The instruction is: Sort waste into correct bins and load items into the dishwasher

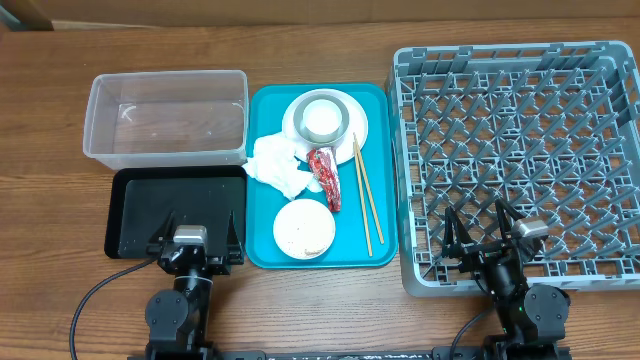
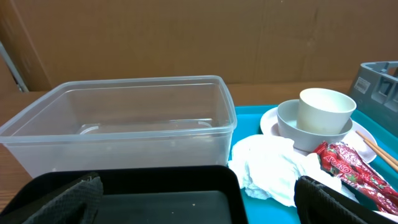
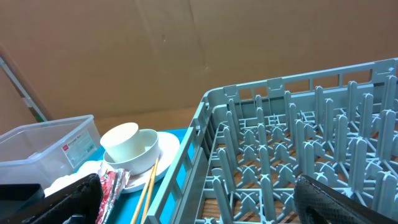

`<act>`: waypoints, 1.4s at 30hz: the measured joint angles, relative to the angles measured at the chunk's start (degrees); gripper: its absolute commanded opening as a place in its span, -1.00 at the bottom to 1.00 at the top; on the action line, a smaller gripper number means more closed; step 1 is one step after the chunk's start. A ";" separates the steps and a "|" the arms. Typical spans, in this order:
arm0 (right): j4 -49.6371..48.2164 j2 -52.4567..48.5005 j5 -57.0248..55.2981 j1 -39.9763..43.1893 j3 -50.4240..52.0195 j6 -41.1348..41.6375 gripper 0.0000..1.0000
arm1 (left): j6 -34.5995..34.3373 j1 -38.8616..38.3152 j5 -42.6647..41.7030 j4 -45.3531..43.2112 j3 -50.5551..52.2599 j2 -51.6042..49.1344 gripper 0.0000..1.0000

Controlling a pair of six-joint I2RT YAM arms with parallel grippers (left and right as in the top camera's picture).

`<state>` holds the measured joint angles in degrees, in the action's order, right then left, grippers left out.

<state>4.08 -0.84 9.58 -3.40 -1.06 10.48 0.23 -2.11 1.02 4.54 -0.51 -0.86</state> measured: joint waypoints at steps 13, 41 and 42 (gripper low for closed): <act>0.04 0.00 0.02 0.00 0.00 0.00 1.00 | -13.49 0.00 -13.64 0.37 -1.01 0.00 1.00; 0.04 0.00 0.00 0.00 0.00 0.00 1.00 | -17.90 0.00 -31.43 62.47 -79.32 -52.28 1.00; 0.07 0.00 0.00 0.00 0.00 -0.02 1.00 | -17.16 0.00 -31.43 63.21 -82.07 -54.38 1.00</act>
<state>4.14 -0.84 9.58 -3.40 -1.06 10.46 -16.93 -2.11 -30.41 67.75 -82.59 -55.24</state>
